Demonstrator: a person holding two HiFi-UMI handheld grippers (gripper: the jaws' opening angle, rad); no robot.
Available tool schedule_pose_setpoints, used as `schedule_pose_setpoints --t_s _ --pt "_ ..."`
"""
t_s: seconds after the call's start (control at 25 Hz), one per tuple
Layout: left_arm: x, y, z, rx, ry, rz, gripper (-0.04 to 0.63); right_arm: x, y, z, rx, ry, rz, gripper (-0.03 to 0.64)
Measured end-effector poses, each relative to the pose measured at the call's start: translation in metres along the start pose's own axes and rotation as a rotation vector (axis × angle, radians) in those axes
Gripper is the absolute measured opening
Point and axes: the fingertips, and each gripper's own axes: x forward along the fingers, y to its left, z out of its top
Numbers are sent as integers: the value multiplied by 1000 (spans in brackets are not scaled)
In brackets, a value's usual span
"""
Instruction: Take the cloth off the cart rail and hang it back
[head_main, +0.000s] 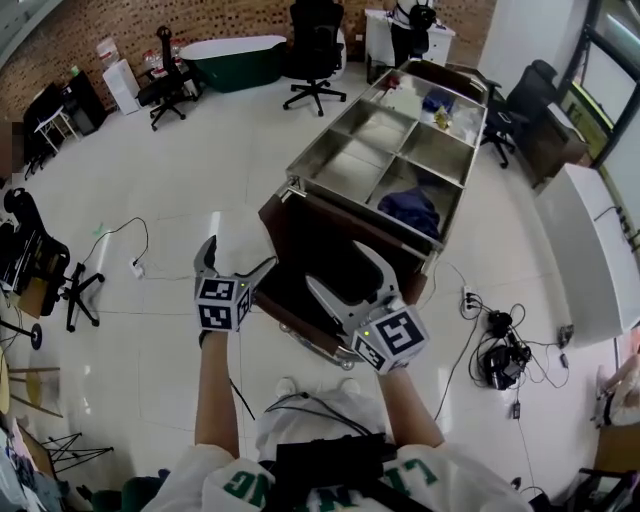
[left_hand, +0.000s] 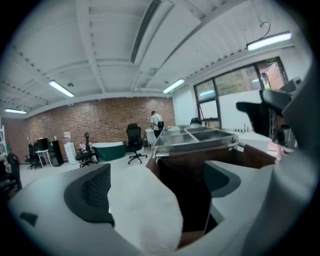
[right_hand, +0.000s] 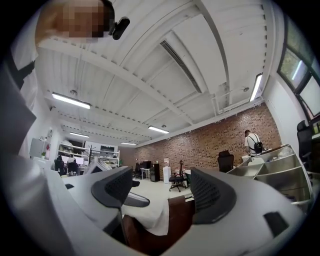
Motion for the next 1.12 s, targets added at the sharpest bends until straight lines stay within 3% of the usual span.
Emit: schedule_pose_setpoints --t_s 0.12,0.24,0.36,0.52,0.6,0.8,0.84,0.92,1.12 --pt "41 5 -21 71 178 -34 589 8 2 2 3 -5 -18 370" --pt "70 7 -49 90 315 -84 586 16 7 0 6 -3 -26 370" --pt "76 10 -60 100 394 -115 421 21 14 1 9 -2 -29 370" --pt "81 21 -71 152 452 -72 300 26 17 -1 24 -3 -36 370" --pt "83 28 -77 178 459 -45 202 27 19 -2 33 -5 -41 370" --pt "67 33 -61 84 376 -52 122 29 19 -2 52 -10 -54 370" --pt "59 32 -51 62 345 -54 73 29 19 -3 57 -10 -56 370" --pt "45 31 -30 15 254 -77 58 30 20 -4 67 -9 -57 370" --pt "-10 33 34 -163 -65 -132 57 29 19 -2 71 -8 -63 370"
